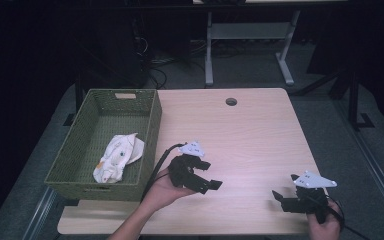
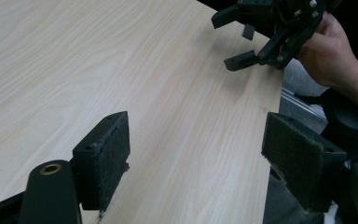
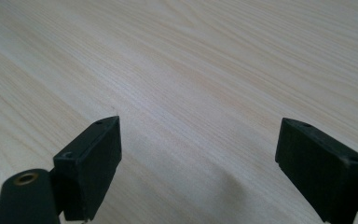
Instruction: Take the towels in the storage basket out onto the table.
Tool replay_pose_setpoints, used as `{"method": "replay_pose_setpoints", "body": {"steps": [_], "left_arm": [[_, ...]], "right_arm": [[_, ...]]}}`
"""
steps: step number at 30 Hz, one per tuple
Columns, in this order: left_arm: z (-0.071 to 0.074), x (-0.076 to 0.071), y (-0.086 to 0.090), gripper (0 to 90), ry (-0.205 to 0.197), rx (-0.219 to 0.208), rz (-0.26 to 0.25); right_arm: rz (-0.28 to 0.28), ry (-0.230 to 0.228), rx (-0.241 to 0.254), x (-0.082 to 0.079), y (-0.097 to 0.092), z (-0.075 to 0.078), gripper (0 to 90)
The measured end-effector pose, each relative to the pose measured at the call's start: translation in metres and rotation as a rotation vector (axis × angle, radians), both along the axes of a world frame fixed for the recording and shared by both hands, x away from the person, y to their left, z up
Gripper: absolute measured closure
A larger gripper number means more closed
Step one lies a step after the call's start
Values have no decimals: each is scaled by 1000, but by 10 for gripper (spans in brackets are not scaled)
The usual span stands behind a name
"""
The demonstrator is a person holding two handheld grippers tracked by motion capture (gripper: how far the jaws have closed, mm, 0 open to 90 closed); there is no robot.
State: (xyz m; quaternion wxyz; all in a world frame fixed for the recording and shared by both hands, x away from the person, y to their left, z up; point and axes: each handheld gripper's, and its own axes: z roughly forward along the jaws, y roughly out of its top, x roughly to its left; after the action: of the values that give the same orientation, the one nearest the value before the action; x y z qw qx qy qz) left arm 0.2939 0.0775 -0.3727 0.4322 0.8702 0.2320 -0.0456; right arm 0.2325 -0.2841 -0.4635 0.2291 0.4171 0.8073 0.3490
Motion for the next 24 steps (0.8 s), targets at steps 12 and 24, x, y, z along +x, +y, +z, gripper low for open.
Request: {"method": "replay_pose_setpoints", "body": {"steps": [12,24], "left_arm": [[38,18,16,237,29,60,-17],[65,47,59,214,84,69,48]], "right_arm": [[12,-7,3,-1,1,2,140],[28,1,-1,0,3,1,140]]}}
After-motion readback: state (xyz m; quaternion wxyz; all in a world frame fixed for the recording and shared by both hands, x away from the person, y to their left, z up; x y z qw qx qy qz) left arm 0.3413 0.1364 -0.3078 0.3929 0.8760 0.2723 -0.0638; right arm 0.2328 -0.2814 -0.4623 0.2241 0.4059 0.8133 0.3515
